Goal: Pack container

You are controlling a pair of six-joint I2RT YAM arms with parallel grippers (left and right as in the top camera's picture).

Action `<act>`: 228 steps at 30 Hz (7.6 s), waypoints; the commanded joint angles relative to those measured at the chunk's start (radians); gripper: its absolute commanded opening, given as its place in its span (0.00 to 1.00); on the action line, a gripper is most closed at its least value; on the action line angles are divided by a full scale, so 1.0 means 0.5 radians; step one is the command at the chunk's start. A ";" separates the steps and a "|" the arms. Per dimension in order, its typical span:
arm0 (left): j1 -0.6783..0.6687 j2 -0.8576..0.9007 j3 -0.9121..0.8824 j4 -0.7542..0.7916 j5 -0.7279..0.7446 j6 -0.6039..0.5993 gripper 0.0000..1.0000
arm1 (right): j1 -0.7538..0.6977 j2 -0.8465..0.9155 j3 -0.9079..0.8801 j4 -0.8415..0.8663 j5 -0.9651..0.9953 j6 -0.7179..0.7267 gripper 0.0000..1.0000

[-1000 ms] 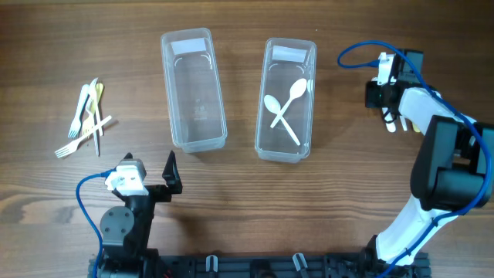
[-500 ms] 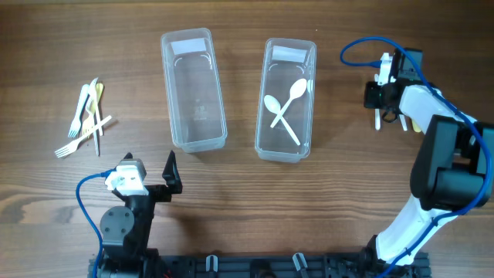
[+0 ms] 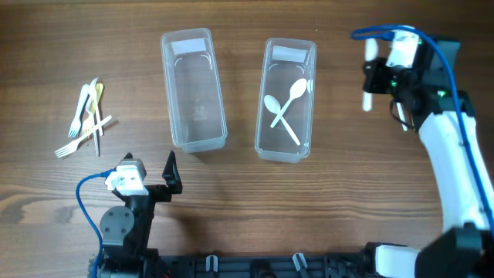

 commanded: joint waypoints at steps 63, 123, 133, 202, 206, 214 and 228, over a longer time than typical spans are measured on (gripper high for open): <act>0.011 -0.016 -0.011 0.005 0.032 0.047 1.00 | -0.503 1.033 0.085 0.076 0.507 -0.791 0.42; 0.011 -0.016 -0.011 0.005 0.032 0.047 1.00 | 0.769 0.610 0.378 0.135 0.034 -0.037 0.05; 0.011 -0.016 -0.011 0.005 0.032 0.047 1.00 | 0.627 0.451 0.379 0.046 0.066 -0.011 0.66; 0.011 -0.016 -0.011 0.005 0.032 0.047 1.00 | -0.320 0.394 0.391 -0.186 0.334 -0.354 0.71; 0.011 -0.016 -0.011 0.005 0.032 0.047 1.00 | -0.346 0.507 0.295 -0.188 0.659 -0.206 0.82; 0.011 -0.016 -0.011 0.005 0.032 0.047 1.00 | -0.355 0.984 0.244 -0.001 0.769 -0.105 0.76; 0.011 -0.016 -0.011 0.005 0.032 0.046 1.00 | -0.357 1.200 0.244 0.316 0.701 -0.112 0.42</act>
